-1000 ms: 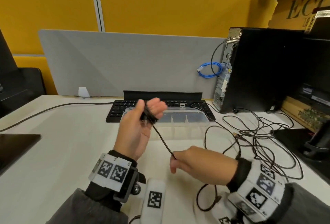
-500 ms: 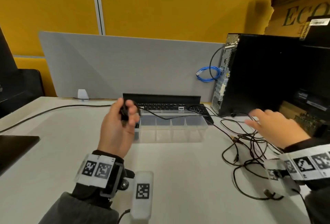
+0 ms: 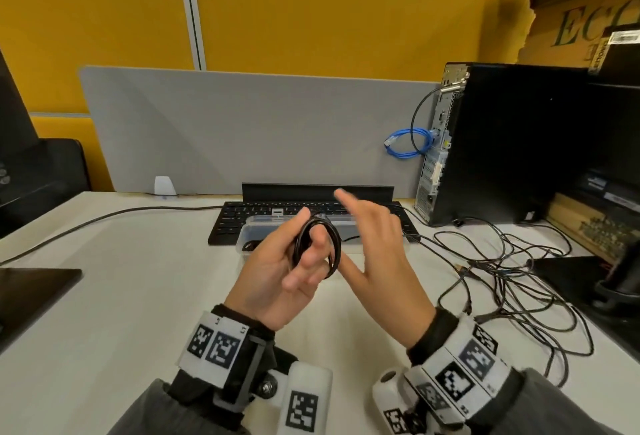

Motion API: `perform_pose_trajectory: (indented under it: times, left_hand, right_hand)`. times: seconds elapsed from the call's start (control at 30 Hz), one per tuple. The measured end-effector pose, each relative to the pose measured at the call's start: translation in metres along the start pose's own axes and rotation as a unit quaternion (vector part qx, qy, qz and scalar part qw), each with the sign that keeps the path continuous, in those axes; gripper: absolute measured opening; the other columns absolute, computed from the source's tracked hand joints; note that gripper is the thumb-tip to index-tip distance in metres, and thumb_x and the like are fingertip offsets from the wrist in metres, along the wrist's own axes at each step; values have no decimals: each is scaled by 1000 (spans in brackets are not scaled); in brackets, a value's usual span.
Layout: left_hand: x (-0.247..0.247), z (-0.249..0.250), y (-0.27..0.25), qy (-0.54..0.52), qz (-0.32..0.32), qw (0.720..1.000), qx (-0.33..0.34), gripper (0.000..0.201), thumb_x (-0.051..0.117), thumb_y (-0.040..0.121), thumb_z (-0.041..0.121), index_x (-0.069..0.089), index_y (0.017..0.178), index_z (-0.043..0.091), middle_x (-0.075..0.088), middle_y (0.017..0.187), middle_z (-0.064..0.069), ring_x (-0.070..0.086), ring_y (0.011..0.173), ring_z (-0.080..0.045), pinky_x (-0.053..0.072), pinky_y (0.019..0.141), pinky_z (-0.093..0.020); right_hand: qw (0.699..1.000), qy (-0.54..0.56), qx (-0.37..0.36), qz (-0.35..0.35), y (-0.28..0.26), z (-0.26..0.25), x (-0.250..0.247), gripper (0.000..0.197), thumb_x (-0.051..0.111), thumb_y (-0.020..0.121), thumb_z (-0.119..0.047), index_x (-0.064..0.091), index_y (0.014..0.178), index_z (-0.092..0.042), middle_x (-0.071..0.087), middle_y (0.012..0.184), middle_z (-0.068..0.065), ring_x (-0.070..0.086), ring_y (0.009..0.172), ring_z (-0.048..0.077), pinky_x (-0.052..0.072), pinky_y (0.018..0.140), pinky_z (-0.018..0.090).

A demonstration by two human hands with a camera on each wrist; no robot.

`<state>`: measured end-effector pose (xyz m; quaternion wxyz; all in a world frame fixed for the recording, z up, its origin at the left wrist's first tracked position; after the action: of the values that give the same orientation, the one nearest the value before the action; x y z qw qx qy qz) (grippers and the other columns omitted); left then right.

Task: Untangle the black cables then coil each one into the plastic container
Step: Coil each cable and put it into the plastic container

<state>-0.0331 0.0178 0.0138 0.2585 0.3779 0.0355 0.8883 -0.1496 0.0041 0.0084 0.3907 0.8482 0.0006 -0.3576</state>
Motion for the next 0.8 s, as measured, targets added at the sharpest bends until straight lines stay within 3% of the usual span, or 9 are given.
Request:
perform_pose_trajectory:
  times: [0.07,0.2,0.3,0.37,0.43,0.5,0.6,0.7,0.8]
  left_hand:
    - [8,-1,-2,11,8,1000,-5,46,42,87,36,67,59,10,50,41,4,40,23,-2,40,37,-12]
    - [4,16,0,-15,119,985,122,44,43,87,32,74,69,6,67,59,-2,62,47,-4,50,48,-14]
    - [-12,26,4,22,156,966,204,37,34,96,22,61,104,-1,73,94,-12,70,92,-16,56,78,-22]
    - [-20,20,5,156,198,952,172,33,30,100,21,57,108,4,72,101,-10,66,102,-15,50,93,-26]
    - [-21,10,5,356,223,903,92,39,31,100,33,62,107,9,74,98,-3,66,100,-7,44,97,-27]
    - [-15,-2,5,467,163,869,-29,58,27,93,51,66,103,9,75,88,-3,67,90,-10,45,85,-22]
    - [2,-15,-3,416,7,900,-127,64,29,91,56,67,80,7,68,63,-9,63,58,-20,43,62,-23]
    - [13,-3,-3,225,30,973,-25,49,40,89,36,70,63,8,57,45,-6,53,40,-13,45,53,-19]
    - [-2,11,6,105,103,985,87,45,37,88,28,73,83,3,71,70,-7,68,66,-13,53,66,-18]
  right_hand:
    - [999,-29,-39,-15,5,-2,6,31,41,91,-36,55,116,-27,51,118,-7,39,114,7,38,92,31]
    - [991,100,21,-84,3,2,-2,21,42,98,-26,55,85,-16,58,59,-11,51,56,3,38,60,19]
    - [958,43,-14,-282,-17,-6,0,20,42,98,-30,60,100,-23,60,74,-22,56,71,1,41,67,15]
    - [947,31,-32,-317,-23,-9,-4,21,42,97,-37,61,99,-29,63,83,-15,57,75,4,44,72,22]
    - [975,35,-65,-210,-11,-9,-22,20,46,93,-43,62,92,-31,63,76,-18,56,69,0,44,67,21]
    - [994,44,-87,-49,4,-6,-47,14,57,87,-38,68,88,-30,65,76,-21,60,72,-4,47,68,18]
    - [998,32,-55,15,17,12,-57,14,60,87,-30,71,96,-31,67,91,-23,63,87,-2,50,81,22]
    - [976,-39,55,-208,7,37,-34,26,43,94,-39,61,112,-42,62,113,-21,56,99,-6,46,94,24]
    - [919,-64,43,-385,-21,33,-12,27,37,96,-44,61,108,-40,64,110,-18,56,95,-4,45,92,26]
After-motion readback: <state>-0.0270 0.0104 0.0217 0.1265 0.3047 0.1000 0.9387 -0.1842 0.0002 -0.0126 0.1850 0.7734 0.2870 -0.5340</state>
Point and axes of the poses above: each hand's wrist, its own y-axis towards the middle knuckle, its own x-axis out of the palm, z = x × y, the point moved 4 cm from there along y, towards the middle knuckle
